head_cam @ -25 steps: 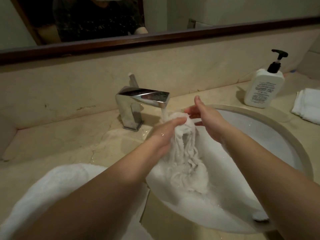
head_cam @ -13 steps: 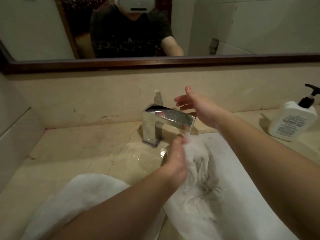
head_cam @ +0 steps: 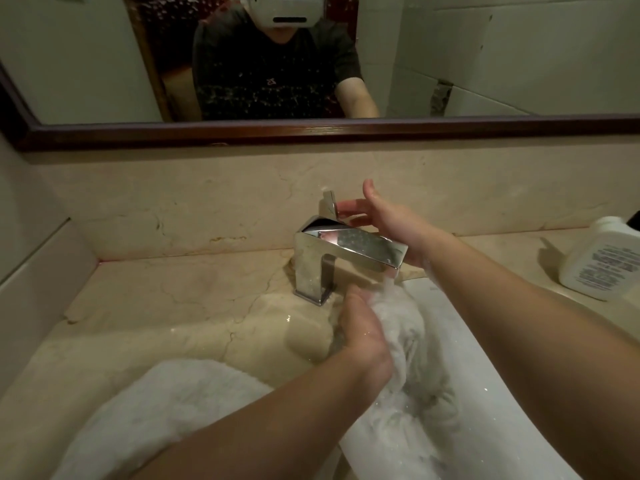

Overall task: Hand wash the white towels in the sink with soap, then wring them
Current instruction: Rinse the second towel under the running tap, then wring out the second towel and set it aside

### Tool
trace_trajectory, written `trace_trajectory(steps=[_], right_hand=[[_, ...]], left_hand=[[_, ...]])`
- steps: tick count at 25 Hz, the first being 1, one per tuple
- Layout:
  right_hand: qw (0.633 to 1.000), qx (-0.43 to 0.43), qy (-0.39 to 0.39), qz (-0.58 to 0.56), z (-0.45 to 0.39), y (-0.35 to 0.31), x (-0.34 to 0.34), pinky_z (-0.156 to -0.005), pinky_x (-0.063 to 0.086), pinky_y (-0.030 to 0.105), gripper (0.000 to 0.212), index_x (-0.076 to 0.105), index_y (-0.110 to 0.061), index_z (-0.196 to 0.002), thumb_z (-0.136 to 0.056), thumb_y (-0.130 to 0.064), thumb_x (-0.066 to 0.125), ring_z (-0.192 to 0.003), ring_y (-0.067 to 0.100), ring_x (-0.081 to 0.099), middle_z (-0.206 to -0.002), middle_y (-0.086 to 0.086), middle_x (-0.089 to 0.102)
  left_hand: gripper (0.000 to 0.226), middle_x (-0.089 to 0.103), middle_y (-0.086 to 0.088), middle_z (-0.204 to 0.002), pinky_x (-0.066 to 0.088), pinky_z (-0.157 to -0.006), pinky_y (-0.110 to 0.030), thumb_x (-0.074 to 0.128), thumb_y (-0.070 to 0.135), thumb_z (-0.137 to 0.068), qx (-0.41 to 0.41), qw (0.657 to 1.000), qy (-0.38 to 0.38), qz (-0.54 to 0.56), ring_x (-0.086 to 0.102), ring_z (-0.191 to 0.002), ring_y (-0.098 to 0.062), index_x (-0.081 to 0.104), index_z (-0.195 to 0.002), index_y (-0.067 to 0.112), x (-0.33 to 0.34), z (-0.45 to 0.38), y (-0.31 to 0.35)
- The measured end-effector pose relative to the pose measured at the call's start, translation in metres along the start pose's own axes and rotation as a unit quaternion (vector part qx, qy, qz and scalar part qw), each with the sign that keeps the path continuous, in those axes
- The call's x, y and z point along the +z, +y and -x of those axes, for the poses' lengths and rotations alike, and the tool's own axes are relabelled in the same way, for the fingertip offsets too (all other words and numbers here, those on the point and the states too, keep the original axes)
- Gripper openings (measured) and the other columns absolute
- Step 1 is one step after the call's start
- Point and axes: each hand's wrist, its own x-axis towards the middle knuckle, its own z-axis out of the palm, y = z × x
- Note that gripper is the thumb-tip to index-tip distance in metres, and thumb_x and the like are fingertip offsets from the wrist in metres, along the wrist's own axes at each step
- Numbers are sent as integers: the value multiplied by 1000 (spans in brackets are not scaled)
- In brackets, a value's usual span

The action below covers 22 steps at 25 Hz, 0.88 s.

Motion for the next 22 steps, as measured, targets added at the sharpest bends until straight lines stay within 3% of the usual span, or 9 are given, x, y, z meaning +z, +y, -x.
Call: trace_trajectory(steps=[2,5,8,10,12,15,17,20,22], right_hand=[[1000,6,-3,-3,1,0,0,-105,46,41,76,72,-33,-121,-95,-76,14,-120,24,59,-129,6,63],[999,-14,-27,15,-1,-2,-1,-115,36,49,76,72,-42,-118,-94,-76,9,-124,21,55,-130,5,61],[998,-12,-58,-23,2,-1,2,-109,44,44,79,68,-36,-128,-94,-75,8,-122,22,60,-133,8,63],[993,-3,-73,-94,11,8,3,-104,50,43,80,62,-27,-134,-94,-75,13,-120,27,64,-134,10,63],[991,-5,-14,-129,26,24,1,-101,51,45,76,60,-20,-133,-97,-71,16,-115,29,66,-127,12,65],[982,-19,104,-154,61,62,-12,-86,51,36,74,69,-14,-111,-95,-70,22,-92,22,67,-98,6,72],[990,14,98,-100,91,92,-24,-92,48,34,83,73,-19,-108,-84,-83,25,-98,19,68,-101,0,74],[995,94,25,-12,137,130,-32,-107,44,37,92,68,-36,-121,-66,-101,33,-117,13,65,-122,-8,72],[995,93,35,-9,159,133,-30,-108,46,42,82,68,-29,-122,-70,-91,54,-114,16,68,-120,-5,73]], left_hand=[[56,78,-12,-96,57,-93,-47,67,52,-56,0,1000,-9,-13,73,-96,-33,79,-88,9,-1,-5,-2],[34,75,-8,-82,57,-85,-40,64,46,-60,12,999,1,-35,71,-90,-30,70,-66,13,1,-3,-2],[51,78,-11,-87,61,-80,-42,61,49,-40,9,998,-2,-54,74,-82,-31,74,-74,13,0,-5,0],[45,77,-12,-84,60,-73,-38,60,45,-50,15,997,-11,-69,74,-78,-30,73,-76,12,-2,-2,-1],[46,77,-14,-85,59,-72,-37,61,43,-58,15,996,-25,-85,74,-78,-31,75,-84,8,-2,-2,1],[65,76,-23,-100,59,-90,-50,64,42,-54,8,991,-88,-98,75,-91,-38,76,-104,2,1,-2,3],[71,74,-27,-106,55,-97,-55,63,41,-57,5,985,-125,-122,73,-97,-42,72,-113,-2,4,2,3],[44,74,-23,-89,57,-85,-41,51,35,-84,16,978,-172,-120,72,-82,-34,71,-98,-2,6,12,5],[41,72,-18,-77,54,-75,-36,43,33,-92,11,968,-220,-121,71,-67,-29,69,-88,1,6,15,6]])
